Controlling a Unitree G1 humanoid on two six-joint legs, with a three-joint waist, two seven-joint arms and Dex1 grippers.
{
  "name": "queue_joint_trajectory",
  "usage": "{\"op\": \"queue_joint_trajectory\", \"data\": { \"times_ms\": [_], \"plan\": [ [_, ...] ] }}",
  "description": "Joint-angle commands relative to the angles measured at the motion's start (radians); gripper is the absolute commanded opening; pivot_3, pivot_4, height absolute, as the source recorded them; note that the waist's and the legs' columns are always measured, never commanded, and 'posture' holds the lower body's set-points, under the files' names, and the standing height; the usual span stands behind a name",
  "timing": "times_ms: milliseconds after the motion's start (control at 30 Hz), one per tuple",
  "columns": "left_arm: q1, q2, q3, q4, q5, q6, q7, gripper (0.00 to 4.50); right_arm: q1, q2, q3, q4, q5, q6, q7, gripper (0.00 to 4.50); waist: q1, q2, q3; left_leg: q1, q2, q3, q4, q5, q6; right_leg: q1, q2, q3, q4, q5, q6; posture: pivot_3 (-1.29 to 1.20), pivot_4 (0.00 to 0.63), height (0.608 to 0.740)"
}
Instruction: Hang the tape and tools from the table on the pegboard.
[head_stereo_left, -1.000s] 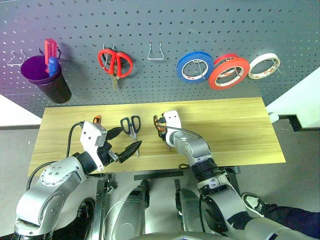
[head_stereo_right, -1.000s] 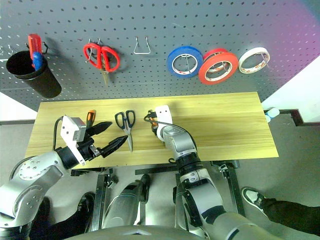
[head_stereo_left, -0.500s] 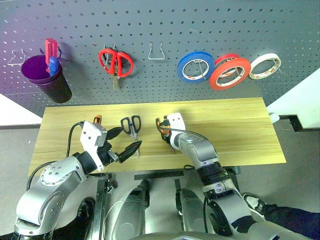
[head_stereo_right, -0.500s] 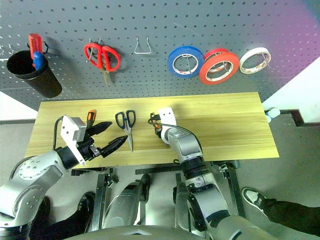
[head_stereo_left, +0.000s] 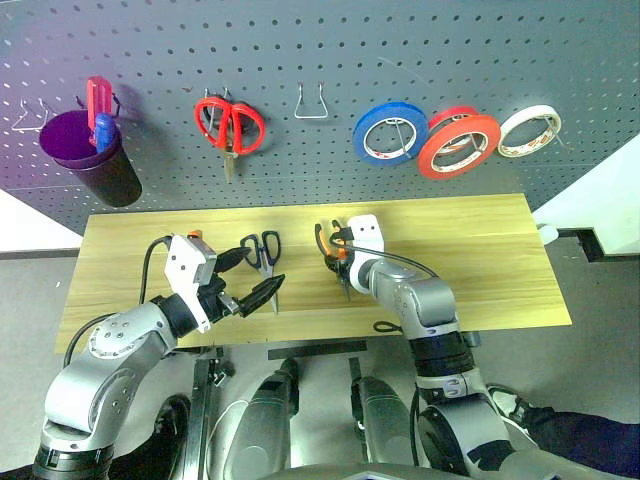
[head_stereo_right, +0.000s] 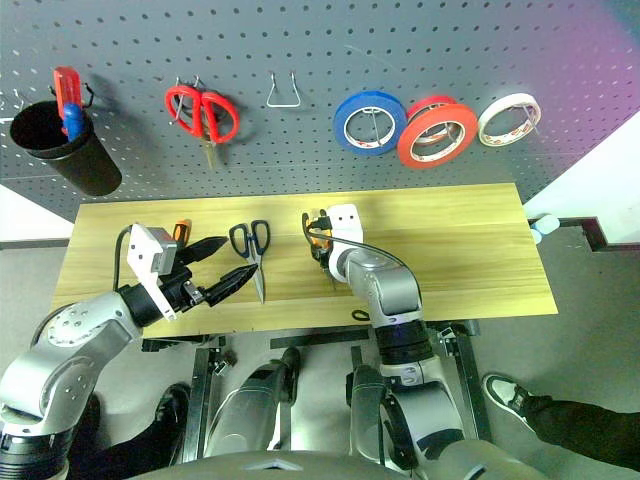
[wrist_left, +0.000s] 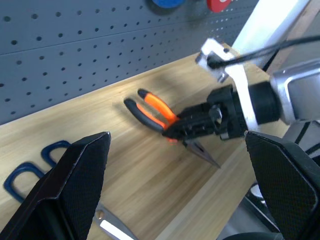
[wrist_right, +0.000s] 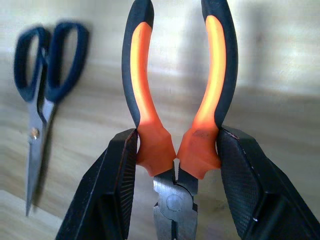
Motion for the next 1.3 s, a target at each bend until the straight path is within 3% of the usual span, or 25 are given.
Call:
{"op": "queue_joint_trajectory", "data": {
  "times_ms": [33, 667, 1300],
  "plan": [
    [-0.02, -0.005, -0.008, 0.006, 0.012, -0.032, -0.015, 4.5, 0.005, 0.002, -0.013, -0.072, 0.034, -0.01, 0.013, 2.05, -0.001, 0.0, 0.0, 0.0, 0.0, 0.0, 0.0, 0.0, 0.0, 0.0, 0.0, 0.0, 0.0, 0.0, 0.0, 0.02, 0.294, 0.74],
    [-0.144, -0.024, -0.02, 0.161, 0.065, -0.117, -0.067, 4.5, -0.008, -0.051, -0.092, -0.169, 0.096, -0.067, 0.02, 2.05, -0.004, -0.002, -0.004, 0.0, 0.0, 0.0, 0.002, 0.005, -0.007, 0.0, 0.001, -0.002, 0.003, 0.0, 0.0, -0.03, 0.225, 0.74],
    [-0.258, -0.033, 0.024, 0.164, 0.038, -0.102, -0.038, 4.5, -0.053, -0.074, -0.142, -0.231, 0.19, -0.142, 0.045, 2.05, -0.028, -0.006, -0.031, 0.0, 0.0, 0.0, 0.011, 0.006, -0.009, -0.002, 0.002, -0.003, 0.016, 0.0, 0.0, -0.05, 0.168, 0.74]
  ]
}}
